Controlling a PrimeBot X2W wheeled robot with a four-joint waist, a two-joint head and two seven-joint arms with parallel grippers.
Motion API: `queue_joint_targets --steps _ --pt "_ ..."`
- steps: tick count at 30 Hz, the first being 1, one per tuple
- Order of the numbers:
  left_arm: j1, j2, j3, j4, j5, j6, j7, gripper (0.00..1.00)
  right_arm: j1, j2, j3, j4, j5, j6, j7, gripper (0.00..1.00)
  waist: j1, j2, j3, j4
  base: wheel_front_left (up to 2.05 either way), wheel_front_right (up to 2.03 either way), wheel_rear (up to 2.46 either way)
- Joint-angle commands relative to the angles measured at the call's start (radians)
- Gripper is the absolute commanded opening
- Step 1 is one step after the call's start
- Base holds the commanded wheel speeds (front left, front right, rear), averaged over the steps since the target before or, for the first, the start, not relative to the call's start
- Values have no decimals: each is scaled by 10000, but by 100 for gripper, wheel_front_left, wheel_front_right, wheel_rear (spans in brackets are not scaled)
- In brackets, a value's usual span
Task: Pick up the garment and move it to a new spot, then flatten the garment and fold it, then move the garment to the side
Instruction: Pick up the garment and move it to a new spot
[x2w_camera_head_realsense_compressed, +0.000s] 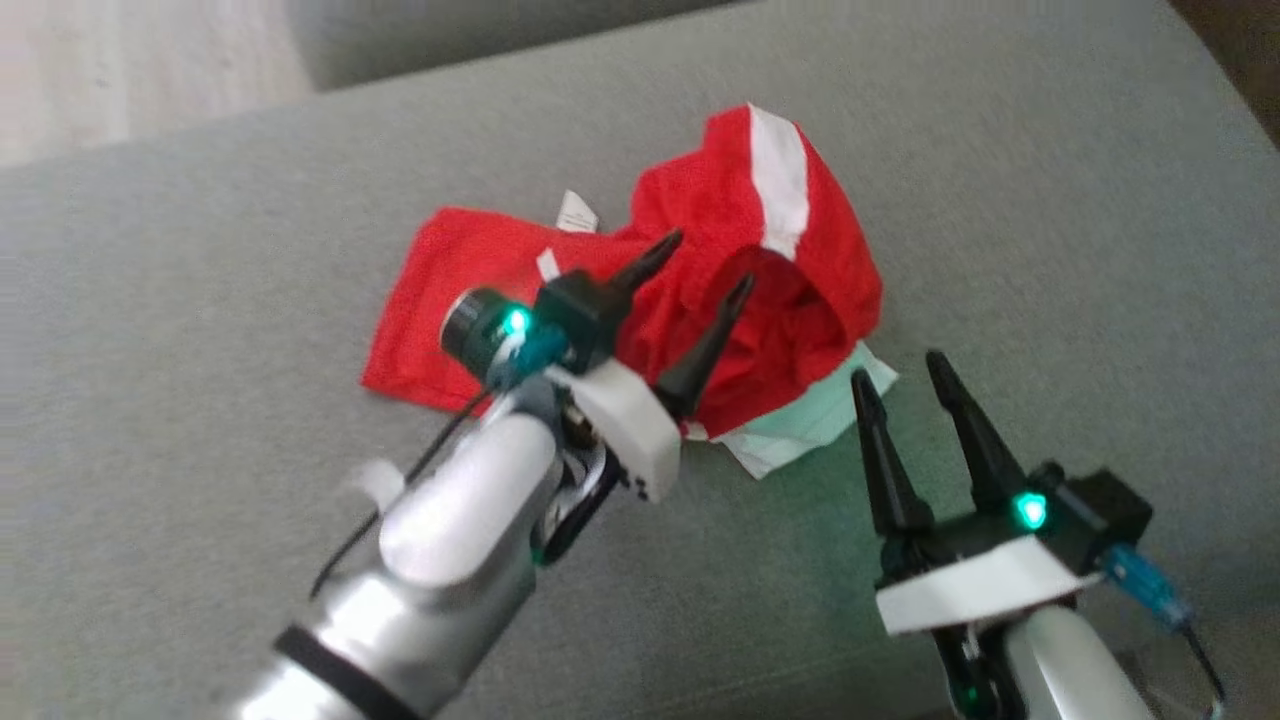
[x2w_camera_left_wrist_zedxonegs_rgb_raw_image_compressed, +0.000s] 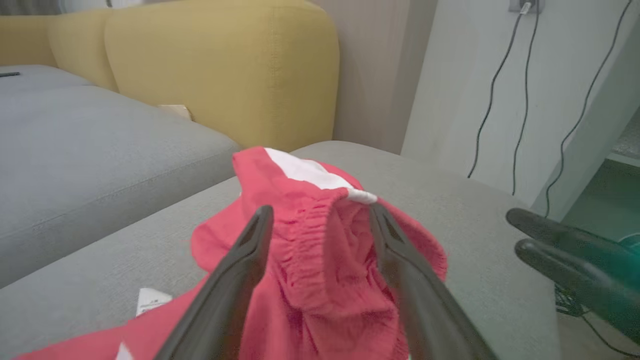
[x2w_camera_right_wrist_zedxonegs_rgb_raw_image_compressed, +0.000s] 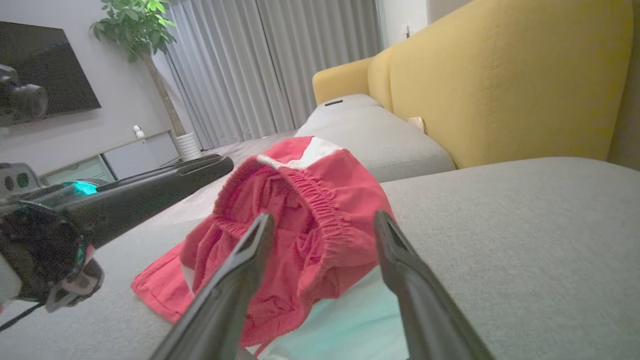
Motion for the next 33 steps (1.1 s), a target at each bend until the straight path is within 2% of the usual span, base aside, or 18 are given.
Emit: queue_joint_targets --steps 1,6,12,17,23,27,33 --pt "327 70 771 -731 361 285 -119 100 243 54 70 -215 -163 75 -107 100 0 0 -824 669 0 0 0" --pt "1897 369 1706 -1378 806 894 -119 100 752 46 -132 -223 -295 75 -107 100 0 0 -1486 1273 0 0 0" --pt "3005 685 2580 -1104 849 1164 -119 100 954 10 -101 -292 -372 75 -107 100 0 0 -1576 1674 0 0 0" --pt "2893 594 2480 -90 777 822 -36 100 842 -87 9 -379 -367 75 -107 100 0 0 -1255 1671 0 0 0" --pt "1578 292 1455 1557 1559 254 184 100 338 -287 207 -473 -238 75 -107 100 0 0 -403 1445 0 0 0" --pt "751 143 837 2560 2257 316 85 100 -51 -405 330 -548 -225 75 -107 100 0 0 69 1176 0 0 0" --pt "189 -38 315 3941 2299 10 213 100 -312 -456 411 -595 -178 75 -107 100 0 0 418 810 0 0 0"
